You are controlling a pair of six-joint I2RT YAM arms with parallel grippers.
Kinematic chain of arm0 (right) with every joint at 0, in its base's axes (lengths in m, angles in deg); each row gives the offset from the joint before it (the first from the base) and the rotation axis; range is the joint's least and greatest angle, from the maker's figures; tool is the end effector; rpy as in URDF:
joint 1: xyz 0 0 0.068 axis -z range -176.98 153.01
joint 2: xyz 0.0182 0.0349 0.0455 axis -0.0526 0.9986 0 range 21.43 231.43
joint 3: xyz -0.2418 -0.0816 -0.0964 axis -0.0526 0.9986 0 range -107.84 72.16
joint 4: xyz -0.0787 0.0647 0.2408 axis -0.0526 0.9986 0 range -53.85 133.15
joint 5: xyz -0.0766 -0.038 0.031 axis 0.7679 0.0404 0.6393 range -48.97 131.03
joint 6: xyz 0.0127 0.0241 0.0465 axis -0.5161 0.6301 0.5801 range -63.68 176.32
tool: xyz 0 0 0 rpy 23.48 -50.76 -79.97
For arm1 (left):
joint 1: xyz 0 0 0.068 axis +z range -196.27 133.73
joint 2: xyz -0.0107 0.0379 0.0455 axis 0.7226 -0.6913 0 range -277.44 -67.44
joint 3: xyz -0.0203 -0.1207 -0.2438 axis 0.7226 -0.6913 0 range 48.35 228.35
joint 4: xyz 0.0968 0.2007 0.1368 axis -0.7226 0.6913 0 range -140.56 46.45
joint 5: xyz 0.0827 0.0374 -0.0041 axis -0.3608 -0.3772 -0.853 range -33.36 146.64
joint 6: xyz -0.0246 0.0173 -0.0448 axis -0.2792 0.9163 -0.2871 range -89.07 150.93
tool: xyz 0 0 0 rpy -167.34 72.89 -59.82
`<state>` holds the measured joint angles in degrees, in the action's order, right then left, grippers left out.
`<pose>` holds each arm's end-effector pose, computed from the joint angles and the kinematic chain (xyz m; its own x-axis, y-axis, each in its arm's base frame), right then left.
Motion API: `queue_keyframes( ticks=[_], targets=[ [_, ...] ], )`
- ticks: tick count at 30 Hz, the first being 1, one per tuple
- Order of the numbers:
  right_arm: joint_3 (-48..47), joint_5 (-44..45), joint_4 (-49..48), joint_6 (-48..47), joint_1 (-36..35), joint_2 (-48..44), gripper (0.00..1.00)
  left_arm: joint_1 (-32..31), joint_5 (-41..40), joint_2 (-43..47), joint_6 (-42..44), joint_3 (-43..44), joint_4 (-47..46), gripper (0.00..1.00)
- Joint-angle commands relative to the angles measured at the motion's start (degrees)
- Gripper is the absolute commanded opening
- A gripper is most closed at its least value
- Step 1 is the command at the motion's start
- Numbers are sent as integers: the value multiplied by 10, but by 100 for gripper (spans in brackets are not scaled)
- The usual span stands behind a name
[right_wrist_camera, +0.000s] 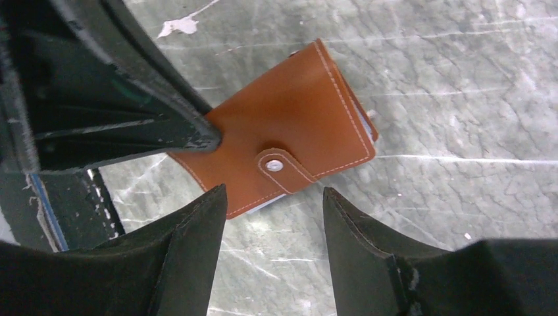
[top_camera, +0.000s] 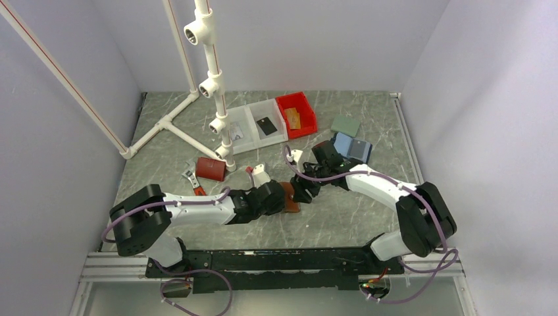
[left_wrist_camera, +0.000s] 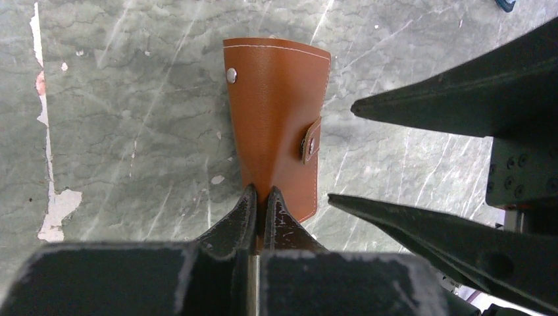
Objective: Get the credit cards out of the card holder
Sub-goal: Place the card holder at the center of the board.
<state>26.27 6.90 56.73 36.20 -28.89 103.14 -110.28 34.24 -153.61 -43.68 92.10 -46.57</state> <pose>0.2213 0.1613 0.1938 -0.4228 -0.5987 -0.6803 -0.9015 0.3543 0.2485 0.1425 -0.2612 0.1784 -0.7745 -0.4456 -0.4490 -0.1161 0.7979 -0.5916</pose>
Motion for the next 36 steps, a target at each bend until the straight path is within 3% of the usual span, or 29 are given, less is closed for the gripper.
queue_keyframes(
  ticks=[1,22,29,36],
  targets=[
    [-19,48,-48,45,-6,8,58,-7,-16,-4,-18,30,-34,0],
    [-25,111,-67,78,-55,52,53,-12,-18,3,-21,28,-50,0],
    [-33,135,-60,73,-57,55,39,-12,-25,12,-23,22,-42,0],
    [-43,150,-44,58,-57,53,14,-12,-46,22,-39,16,-2,0]
  ],
)
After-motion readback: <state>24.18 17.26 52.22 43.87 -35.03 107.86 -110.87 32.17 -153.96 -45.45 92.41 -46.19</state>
